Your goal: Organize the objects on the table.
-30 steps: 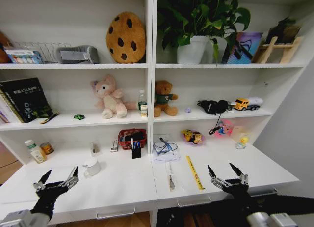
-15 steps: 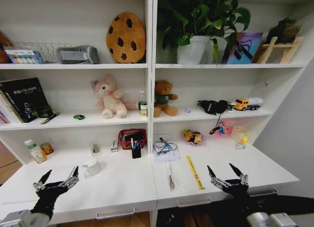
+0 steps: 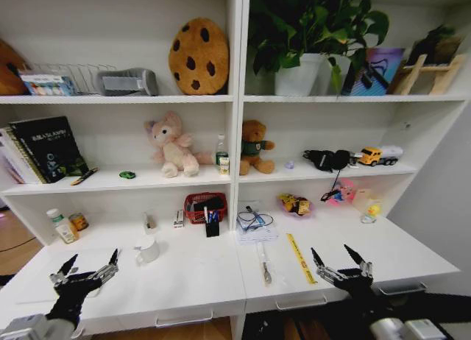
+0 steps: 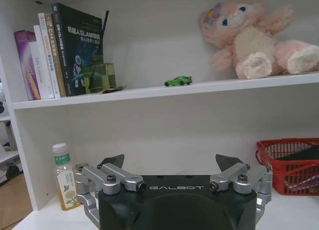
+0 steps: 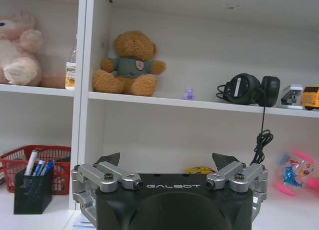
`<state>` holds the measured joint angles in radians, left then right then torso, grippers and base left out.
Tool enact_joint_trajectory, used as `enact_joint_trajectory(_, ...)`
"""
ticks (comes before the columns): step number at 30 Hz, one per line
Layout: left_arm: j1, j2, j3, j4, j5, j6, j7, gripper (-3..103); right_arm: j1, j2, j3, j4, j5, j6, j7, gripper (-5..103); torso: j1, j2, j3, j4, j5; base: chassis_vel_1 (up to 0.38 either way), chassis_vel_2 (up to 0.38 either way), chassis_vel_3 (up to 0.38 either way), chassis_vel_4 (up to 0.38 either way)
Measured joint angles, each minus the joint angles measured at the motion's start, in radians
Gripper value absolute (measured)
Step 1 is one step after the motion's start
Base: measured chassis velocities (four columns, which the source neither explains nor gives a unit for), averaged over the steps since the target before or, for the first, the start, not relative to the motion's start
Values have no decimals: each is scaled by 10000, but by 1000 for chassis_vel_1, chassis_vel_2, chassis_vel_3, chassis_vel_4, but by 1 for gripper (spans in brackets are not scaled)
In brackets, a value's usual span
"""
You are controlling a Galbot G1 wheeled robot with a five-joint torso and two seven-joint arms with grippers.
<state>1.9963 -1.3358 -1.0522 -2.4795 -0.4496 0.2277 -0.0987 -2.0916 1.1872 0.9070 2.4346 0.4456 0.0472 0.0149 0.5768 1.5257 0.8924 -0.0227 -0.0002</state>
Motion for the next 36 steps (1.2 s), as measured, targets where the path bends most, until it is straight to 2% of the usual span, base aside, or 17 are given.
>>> enact_joint_trajectory(8, 0, 0, 0, 0, 0, 0, 0, 100, 1, 0, 1, -5, 0, 4, 0, 100, -2, 2, -2, -2, 7, 231, 234, -235, -224)
enact_joint_trajectory(10, 0, 0, 0, 0, -1, 0, 2, 100, 1, 0, 1, -5, 0, 7, 0, 100, 1, 1, 0, 1, -5, 269, 277, -248, -282)
enact_joint_trajectory(11, 0, 0, 0, -1, 0, 0, 0, 100, 2, 0, 1, -8, 1, 10, 0, 100, 1, 1, -1, 1, 6, 269, 305, -292, -282)
enact_joint_trajectory(13, 0, 0, 0, 0, -1, 0, 0, 100, 1, 0, 2, -9, 0, 13, 1, 100, 1, 0, 0, 0, -4, 307, 307, -320, -330)
enact_joint_trajectory(21, 0, 0, 0, 0, -1, 0, 2, 100, 2, 0, 0, -11, 1, 15, -1, 100, 5, -3, 2, 0, 5, 355, 370, -360, -360)
enact_joint_trajectory(22, 0, 0, -1, 0, 0, 0, 0, 100, 2, 2, 1, -10, 1, 16, -1, 100, -3, 1, -3, 0, -6, 338, 345, -314, -353)
enact_joint_trajectory(26, 0, 1, -1, 1, 0, 0, -5, 100, 3, 2, 0, -10, 1, 16, -3, 100, 3, -1, 0, 0, -5, 303, 316, -316, -291)
enact_joint_trajectory(30, 0, 1, -2, 0, -1, 0, -9, 100, 2, 3, 0, -9, 1, 16, -3, 100, 0, 1, -2, -3, -7, 179, 105, -136, -145)
enact_joint_trajectory(36, 0, -2, 2, 0, 0, 0, -2, 100, 2, -1, 3, -11, 1, 16, 2, 100, 1, -1, 0, 0, 8, 1, -36, 32, 5)
